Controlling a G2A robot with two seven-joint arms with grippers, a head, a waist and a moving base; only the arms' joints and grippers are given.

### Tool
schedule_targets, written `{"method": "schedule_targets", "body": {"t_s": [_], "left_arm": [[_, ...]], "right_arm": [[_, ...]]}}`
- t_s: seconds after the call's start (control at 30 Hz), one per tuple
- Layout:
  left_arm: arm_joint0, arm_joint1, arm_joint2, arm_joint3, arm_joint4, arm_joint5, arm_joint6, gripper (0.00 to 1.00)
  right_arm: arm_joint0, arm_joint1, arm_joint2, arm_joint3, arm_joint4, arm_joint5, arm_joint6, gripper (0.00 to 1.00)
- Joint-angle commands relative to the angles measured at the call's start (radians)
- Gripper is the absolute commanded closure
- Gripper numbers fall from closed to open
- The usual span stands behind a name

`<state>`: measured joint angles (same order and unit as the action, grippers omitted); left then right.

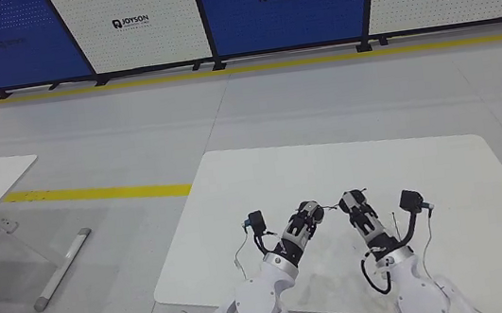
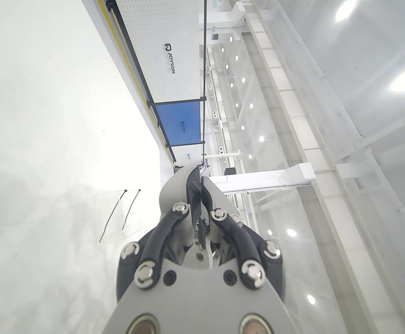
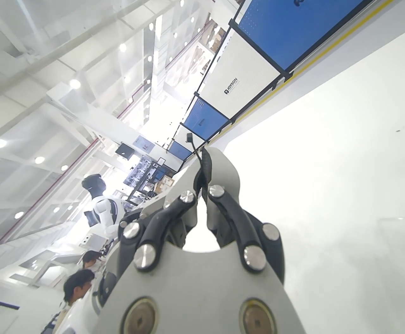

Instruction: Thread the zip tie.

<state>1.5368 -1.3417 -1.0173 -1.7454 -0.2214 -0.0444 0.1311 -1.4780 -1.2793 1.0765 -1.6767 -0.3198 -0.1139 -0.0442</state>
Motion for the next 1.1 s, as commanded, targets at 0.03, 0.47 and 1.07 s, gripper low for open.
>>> {"method": "schedule_targets", "body": {"t_s": [0.03,0.47,1.07], "left_arm": [[0.0,0.0,0.0,0.0,0.0,0.0,0.0,1.0],[0.0,0.0,0.0,0.0,0.0,0.0,0.0,1.0],[0.021,0.0,-0.052,-0.012,-0.228,-0.038,-0.093,1.0]], "right_arm": [[-0.008,0.0,0.009,-0.009,-0.001,-0.003,-0.005,1.0],[-0.058,0.007,0.058,-0.104,-0.158,0.086,-0.024,1.0],[-0.058,0.007,0.058,-0.104,-0.158,0.086,-0.024,1.0]]}}
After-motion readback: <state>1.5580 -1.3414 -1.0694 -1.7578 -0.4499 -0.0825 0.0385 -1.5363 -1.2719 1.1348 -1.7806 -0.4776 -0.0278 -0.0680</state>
